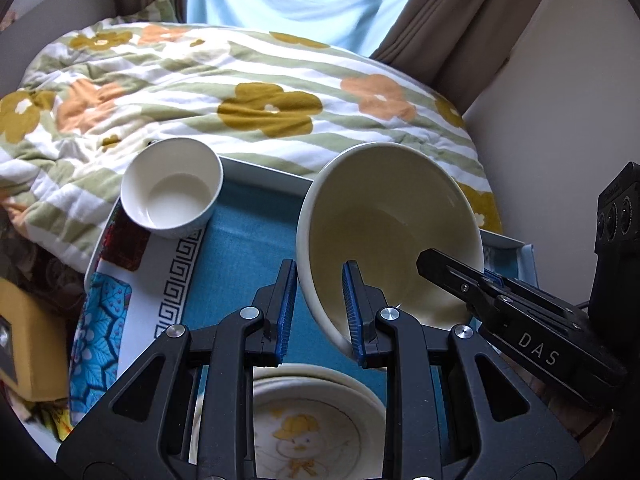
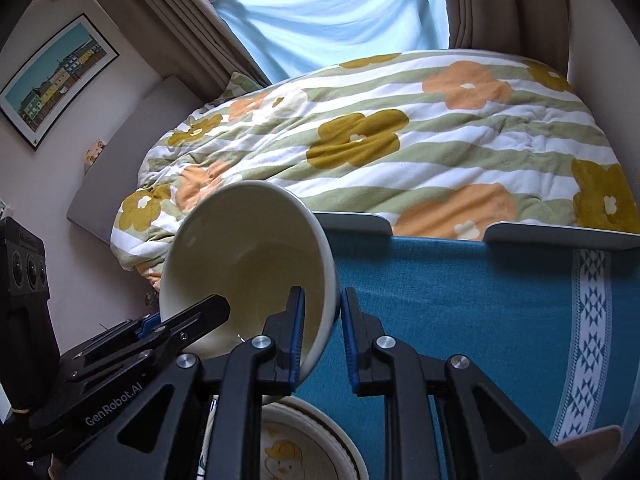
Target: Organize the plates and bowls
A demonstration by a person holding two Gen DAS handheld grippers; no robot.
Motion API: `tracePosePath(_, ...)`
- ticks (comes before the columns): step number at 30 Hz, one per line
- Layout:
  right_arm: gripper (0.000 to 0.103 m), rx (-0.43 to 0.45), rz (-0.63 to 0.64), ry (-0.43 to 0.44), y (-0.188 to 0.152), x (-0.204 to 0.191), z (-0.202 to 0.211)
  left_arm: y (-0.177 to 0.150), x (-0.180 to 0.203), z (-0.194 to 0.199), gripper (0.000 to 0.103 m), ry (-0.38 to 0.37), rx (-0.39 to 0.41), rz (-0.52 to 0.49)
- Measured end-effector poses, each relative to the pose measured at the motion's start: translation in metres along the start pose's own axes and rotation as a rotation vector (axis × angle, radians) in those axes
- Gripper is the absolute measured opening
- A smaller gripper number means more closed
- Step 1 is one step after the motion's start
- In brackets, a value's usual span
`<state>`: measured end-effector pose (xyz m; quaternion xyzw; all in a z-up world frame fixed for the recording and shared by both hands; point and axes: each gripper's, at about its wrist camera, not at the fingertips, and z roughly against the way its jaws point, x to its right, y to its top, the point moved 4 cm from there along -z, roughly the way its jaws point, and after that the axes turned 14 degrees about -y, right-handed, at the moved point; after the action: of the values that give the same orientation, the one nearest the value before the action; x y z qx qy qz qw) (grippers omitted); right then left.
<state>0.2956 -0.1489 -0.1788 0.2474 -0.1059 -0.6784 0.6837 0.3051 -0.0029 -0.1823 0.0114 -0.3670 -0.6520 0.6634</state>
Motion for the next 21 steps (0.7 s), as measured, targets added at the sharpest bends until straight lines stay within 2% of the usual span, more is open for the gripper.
tracePosePath(6,0.017,0.043,0.041,0.012,-0.024,0.039,0.063,-0.041,0.073,0.024,0.021,-0.013,0.044,-0.012)
tracePosePath(10,0.017,0.064,0.057,-0.009,-0.043,0.074,0.101,-0.071,0.122,0.027,0.021,-0.047,0.044,-0.013)
tracePosePath(15,0.017,0.066,0.037,-0.041,-0.067,0.124,0.134,-0.103,0.169,0.012,0.021,-0.101,-0.027,-0.03)
tracePosePath(21,0.017,0.04,-0.024,-0.1,-0.098,0.172,0.143,-0.136,0.204,-0.023,0.021,-0.133,-0.137,-0.094)
